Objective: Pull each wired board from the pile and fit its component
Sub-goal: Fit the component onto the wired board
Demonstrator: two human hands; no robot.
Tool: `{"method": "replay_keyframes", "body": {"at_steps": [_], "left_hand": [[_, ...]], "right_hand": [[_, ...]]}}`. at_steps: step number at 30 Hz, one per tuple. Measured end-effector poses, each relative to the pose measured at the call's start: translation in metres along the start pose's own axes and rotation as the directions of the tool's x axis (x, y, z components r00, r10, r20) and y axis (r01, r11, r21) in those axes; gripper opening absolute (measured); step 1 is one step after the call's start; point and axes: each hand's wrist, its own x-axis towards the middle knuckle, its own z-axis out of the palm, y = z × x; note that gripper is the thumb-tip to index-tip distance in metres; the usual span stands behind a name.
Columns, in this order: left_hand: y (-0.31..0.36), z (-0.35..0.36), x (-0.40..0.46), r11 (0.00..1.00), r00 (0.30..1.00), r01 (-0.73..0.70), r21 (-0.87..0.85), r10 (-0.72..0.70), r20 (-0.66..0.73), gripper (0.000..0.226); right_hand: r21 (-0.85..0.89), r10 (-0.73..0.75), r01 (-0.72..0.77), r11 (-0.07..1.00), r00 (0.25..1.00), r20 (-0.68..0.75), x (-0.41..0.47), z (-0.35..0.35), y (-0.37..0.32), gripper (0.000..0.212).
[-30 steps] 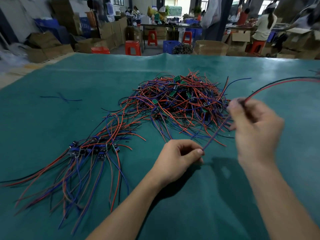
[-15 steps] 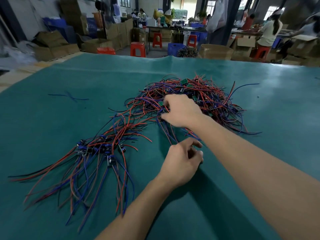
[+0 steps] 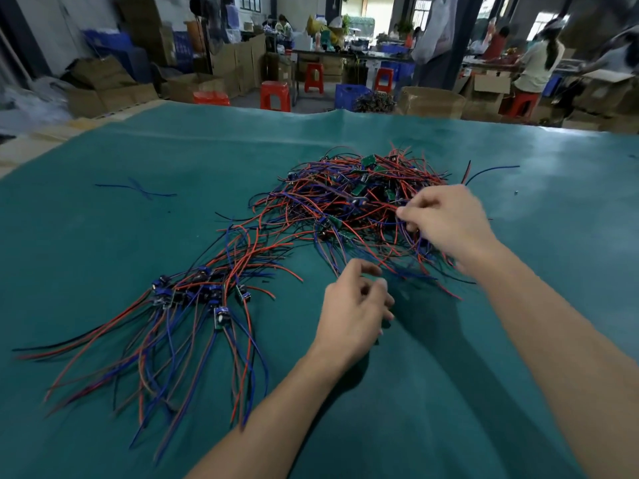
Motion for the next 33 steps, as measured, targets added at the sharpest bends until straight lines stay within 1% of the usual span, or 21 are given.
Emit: {"method": "replay_keyframes", "body": {"at_steps": [1, 2, 3, 4, 6, 8, 10, 12, 13, 14, 16, 18, 19, 21, 22, 24, 25, 27, 28, 30, 33], "left_hand": [[0.001, 0.000, 0.000, 0.999, 1.000, 0.007, -0.047, -0.007, -0.007, 0.008], [0.002, 0.000, 0.000, 0.997, 1.000, 0.007, -0.082, -0.008, -0.010, 0.009], [0.004, 0.000, -0.001, 0.994, 1.000, 0.008, -0.112, -0.009, -0.008, 0.012], [0.006, 0.001, -0.001, 0.990, 1.000, 0.015, -0.140, -0.016, -0.004, 0.016], [0.009, 0.002, -0.001, 0.978, 0.999, 0.052, -0.204, -0.052, 0.001, 0.025], [0.010, 0.000, 0.000, 0.960, 0.996, 0.088, -0.265, -0.092, -0.004, 0.030], [0.009, -0.002, 0.002, 0.955, 0.994, 0.109, -0.278, -0.112, 0.005, 0.023], [0.009, -0.003, 0.003, 0.951, 0.992, 0.124, -0.282, -0.124, 0.020, 0.016], [0.009, -0.004, 0.003, 0.949, 0.992, 0.126, -0.290, -0.125, 0.023, 0.014], [0.009, -0.004, 0.003, 0.946, 0.992, 0.124, -0.299, -0.124, 0.021, 0.014], [0.009, -0.004, 0.002, 0.950, 0.993, 0.121, -0.287, -0.119, 0.024, 0.017], [0.008, -0.004, 0.000, 0.965, 0.993, 0.116, -0.233, -0.105, 0.059, 0.022], [0.008, -0.004, -0.001, 0.973, 0.992, 0.106, -0.206, -0.090, 0.087, 0.024], [0.009, -0.003, -0.004, 0.984, 0.987, 0.077, -0.162, -0.053, 0.149, 0.024], [0.010, -0.003, -0.005, 0.988, 0.984, 0.061, -0.141, -0.035, 0.177, 0.023], [0.010, -0.003, -0.005, 0.995, 0.975, 0.035, -0.094, -0.013, 0.224, 0.022], [0.010, -0.003, -0.006, 0.997, 0.970, 0.030, -0.078, -0.011, 0.242, 0.020], [0.010, -0.004, -0.005, 0.998, 0.962, 0.027, -0.063, -0.009, 0.272, 0.018], [0.010, -0.004, -0.005, 0.998, 0.959, 0.024, -0.053, -0.008, 0.285, 0.017], [0.009, -0.004, -0.005, 1.000, 0.951, 0.005, -0.004, -0.003, 0.310, 0.018], [0.007, -0.004, -0.004, 0.998, 0.936, -0.021, 0.062, -0.002, 0.351, 0.021]], "right_hand": [[0.142, 0.043, -0.045, 0.989, 0.999, 0.016, -0.009, -0.008, 0.001, 0.024], [0.275, 0.074, -0.089, 0.957, 0.995, 0.066, -0.021, -0.015, 0.004, 0.025], [0.371, 0.080, -0.127, 0.920, 0.987, 0.139, -0.033, -0.020, 0.007, 0.024], [0.425, 0.064, -0.155, 0.892, 0.973, 0.222, -0.046, -0.023, 0.011, 0.021], [0.441, 0.021, -0.204, 0.874, 0.922, 0.386, -0.073, -0.024, 0.018, 0.015], [0.416, -0.001, -0.240, 0.877, 0.866, 0.501, -0.089, -0.016, 0.026, 0.017], [0.393, -0.023, -0.242, 0.887, 0.827, 0.561, -0.096, -0.007, 0.034, 0.016], [0.359, -0.062, -0.192, 0.913, 0.807, 0.587, -0.098, 0.000, 0.039, 0.015], [0.343, -0.067, -0.166, 0.924, 0.815, 0.576, -0.098, 0.002, 0.041, 0.018], [0.332, -0.063, -0.144, 0.932, 0.839, 0.541, -0.098, 0.004, 0.043, 0.024], [0.334, -0.029, -0.117, 0.935, 0.915, 0.403, -0.096, 0.007, 0.048, 0.032], [0.428, 0.023, -0.140, 0.893, 0.964, 0.266, -0.095, 0.011, 0.050, 0.026], [0.496, 0.042, -0.160, 0.853, 0.970, 0.241, -0.095, 0.012, 0.049, 0.023], [0.607, 0.053, -0.208, 0.767, 0.963, 0.264, -0.095, 0.015, 0.047, 0.028], [0.650, 0.063, -0.236, 0.723, 0.959, 0.277, -0.095, 0.015, 0.046, 0.032], [0.704, 0.093, -0.264, 0.659, 0.958, 0.272, -0.094, 0.013, 0.046, 0.027], [0.701, 0.106, -0.247, 0.669, 0.965, 0.239, -0.093, 0.011, 0.047, 0.021], [0.634, 0.121, -0.164, 0.755, 0.987, 0.110, -0.090, 0.007, 0.051, 0.007], [0.590, 0.126, -0.121, 0.798, 0.991, 0.033, -0.088, 0.004, 0.055, 0.005], [0.529, 0.129, -0.047, 0.847, 0.985, -0.119, -0.083, -0.003, 0.063, 0.012], [0.507, 0.183, 0.001, 0.862, 0.932, -0.314, -0.078, -0.013, 0.071, 0.022]]}}
